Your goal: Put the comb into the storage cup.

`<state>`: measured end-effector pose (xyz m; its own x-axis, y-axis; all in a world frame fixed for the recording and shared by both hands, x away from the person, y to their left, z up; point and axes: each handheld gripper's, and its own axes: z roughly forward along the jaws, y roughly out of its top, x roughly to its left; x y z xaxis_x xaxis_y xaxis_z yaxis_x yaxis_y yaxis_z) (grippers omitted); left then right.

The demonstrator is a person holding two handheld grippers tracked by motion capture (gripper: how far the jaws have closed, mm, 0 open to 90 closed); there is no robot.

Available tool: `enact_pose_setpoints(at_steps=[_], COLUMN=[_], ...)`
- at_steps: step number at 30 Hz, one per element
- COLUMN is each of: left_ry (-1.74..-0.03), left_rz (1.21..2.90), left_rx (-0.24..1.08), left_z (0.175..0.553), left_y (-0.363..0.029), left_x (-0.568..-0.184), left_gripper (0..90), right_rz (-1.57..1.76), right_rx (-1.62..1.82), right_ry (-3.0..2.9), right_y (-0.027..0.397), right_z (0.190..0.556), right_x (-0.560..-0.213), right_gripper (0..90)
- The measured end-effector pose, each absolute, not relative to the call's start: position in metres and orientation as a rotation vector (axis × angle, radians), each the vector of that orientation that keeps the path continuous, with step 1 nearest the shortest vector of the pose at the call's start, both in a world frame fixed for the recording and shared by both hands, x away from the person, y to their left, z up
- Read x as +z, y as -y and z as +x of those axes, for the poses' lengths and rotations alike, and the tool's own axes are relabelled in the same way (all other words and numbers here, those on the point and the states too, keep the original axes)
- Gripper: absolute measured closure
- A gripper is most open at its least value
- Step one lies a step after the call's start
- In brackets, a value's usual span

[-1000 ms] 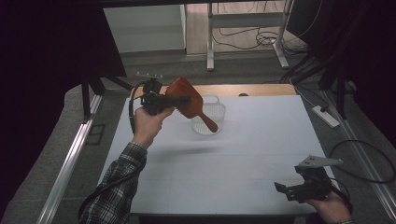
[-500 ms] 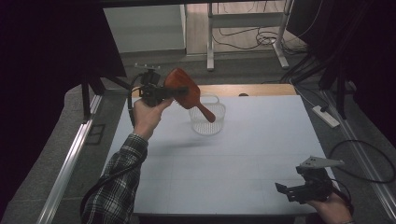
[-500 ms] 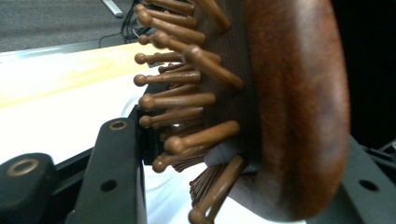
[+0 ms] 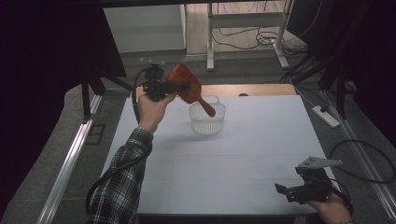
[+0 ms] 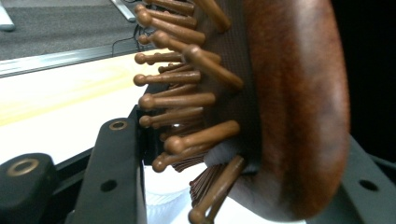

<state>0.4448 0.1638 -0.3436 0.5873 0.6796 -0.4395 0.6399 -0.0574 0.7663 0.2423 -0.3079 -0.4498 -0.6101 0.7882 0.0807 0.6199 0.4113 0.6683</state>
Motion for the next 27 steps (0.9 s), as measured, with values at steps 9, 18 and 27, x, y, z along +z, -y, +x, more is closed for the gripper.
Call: enact_pose_setpoints(at_steps=[9,18,27], left_ry=[-1.1,-1.124,-1.144], left_rz=[1.736,1.731,1.732], left_rx=[0.051,0.03,0.02], left_z=[0.449,0.455,0.459], left_y=[-0.155,-0.146,-0.139], left_x=[-0.359,-0.378,-0.393], left_gripper=[51.2,51.2,51.1], right_rz=[1.238,1.23,1.229], right_rx=[0.987,0.986,0.989], right_ry=[-2.426,-2.428,-2.43], right_y=[0.308,0.308,0.308], right_z=[0.242,0.242,0.242], right_x=[-0.45,-0.45,-0.45], right_gripper=[0.0,0.1,0.2])
